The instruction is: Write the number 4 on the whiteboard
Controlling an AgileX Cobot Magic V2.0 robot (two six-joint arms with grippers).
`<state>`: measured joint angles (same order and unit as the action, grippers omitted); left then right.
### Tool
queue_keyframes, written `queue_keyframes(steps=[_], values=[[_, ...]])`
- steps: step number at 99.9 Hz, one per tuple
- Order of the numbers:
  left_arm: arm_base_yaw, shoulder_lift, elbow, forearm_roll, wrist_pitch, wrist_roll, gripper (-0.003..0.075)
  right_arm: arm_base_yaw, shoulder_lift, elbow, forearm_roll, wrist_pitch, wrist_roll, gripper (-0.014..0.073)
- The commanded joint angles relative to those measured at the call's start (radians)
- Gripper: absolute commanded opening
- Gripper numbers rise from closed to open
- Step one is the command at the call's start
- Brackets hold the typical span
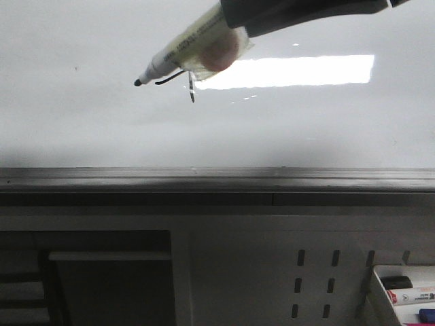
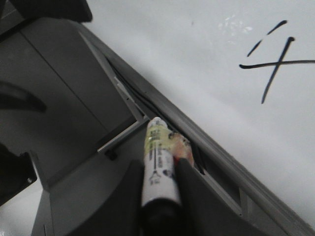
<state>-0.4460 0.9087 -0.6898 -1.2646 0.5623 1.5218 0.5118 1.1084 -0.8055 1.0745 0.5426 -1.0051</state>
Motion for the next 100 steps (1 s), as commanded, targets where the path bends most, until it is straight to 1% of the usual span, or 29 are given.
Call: queue_keyframes(steps=[1,8,16,28,37,59,84,100], values=[[-0.075,0.02,-0.026,-0.043,-0.047,0.034,0.0459,-0.007,-0.006,-0.08,-0.054,0.061,0.065,-0.0045],[-0.121,0.05,-0.026,-0.032,-0.084,0.037,0.0459,-0.007,0.003,-0.117,-0.066,0.107,0.072,-0.0045],[-0.16,0.084,-0.026,-0.032,-0.096,0.038,0.0459,-0.007,0.015,-0.152,-0.078,0.149,0.074,-0.0045],[-0.185,0.12,-0.026,-0.032,-0.113,0.038,0.0459,-0.007,0.033,-0.191,-0.123,0.202,0.106,-0.0045],[-0.187,0.132,-0.026,-0.032,-0.127,0.038,0.0452,-0.007,0.044,-0.201,-0.125,0.232,0.106,-0.0045],[-0.187,0.148,-0.026,-0.032,-0.129,0.038,0.035,-0.007,0.046,-0.215,-0.125,0.24,0.106,-0.0045],[-0.187,0.171,-0.026,-0.03,-0.129,0.038,0.0288,-0.007,0.046,-0.215,-0.129,0.243,0.106,-0.0045],[-0.187,0.171,-0.026,-0.03,-0.129,0.039,0.0185,-0.007,0.046,-0.215,-0.131,0.245,0.106,-0.0045]])
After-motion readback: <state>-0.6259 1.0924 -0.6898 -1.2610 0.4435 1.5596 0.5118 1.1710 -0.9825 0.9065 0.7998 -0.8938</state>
